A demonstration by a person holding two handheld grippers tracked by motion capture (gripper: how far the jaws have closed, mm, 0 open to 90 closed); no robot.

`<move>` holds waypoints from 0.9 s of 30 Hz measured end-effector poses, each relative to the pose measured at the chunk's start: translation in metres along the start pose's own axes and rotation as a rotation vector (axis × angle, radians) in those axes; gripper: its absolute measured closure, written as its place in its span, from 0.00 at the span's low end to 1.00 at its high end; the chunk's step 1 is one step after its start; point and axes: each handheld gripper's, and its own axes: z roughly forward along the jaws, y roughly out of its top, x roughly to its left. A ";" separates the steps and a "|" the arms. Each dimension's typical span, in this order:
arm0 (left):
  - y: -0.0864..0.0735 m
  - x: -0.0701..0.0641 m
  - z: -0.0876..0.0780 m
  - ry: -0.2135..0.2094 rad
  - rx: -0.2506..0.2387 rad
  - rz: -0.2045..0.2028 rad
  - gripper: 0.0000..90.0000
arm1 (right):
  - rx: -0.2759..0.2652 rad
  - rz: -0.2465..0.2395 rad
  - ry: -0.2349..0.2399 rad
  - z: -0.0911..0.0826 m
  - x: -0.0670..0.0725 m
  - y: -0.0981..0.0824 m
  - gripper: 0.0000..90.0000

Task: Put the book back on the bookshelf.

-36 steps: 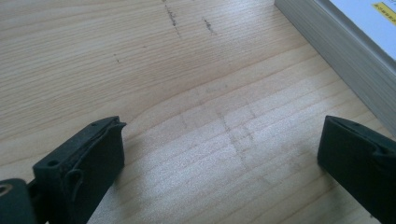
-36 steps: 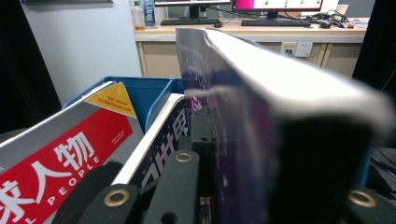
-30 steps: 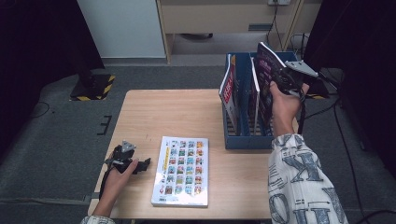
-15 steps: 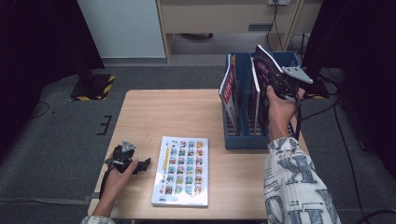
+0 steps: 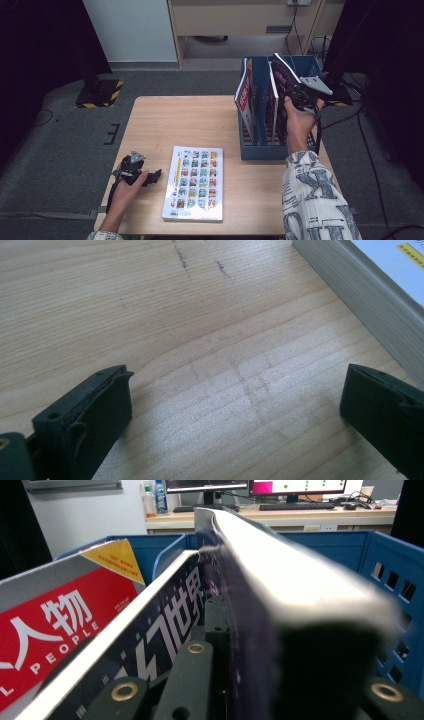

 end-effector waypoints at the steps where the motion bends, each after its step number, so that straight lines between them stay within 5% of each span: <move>1: 0.000 0.000 0.000 0.000 0.000 0.000 0.00 | 0.000 0.001 0.004 0.000 -0.001 -0.002 0.93; 27: 0.000 0.000 0.000 -0.001 0.001 0.001 0.00 | 0.027 -0.005 0.018 0.006 -0.006 -0.025 0.93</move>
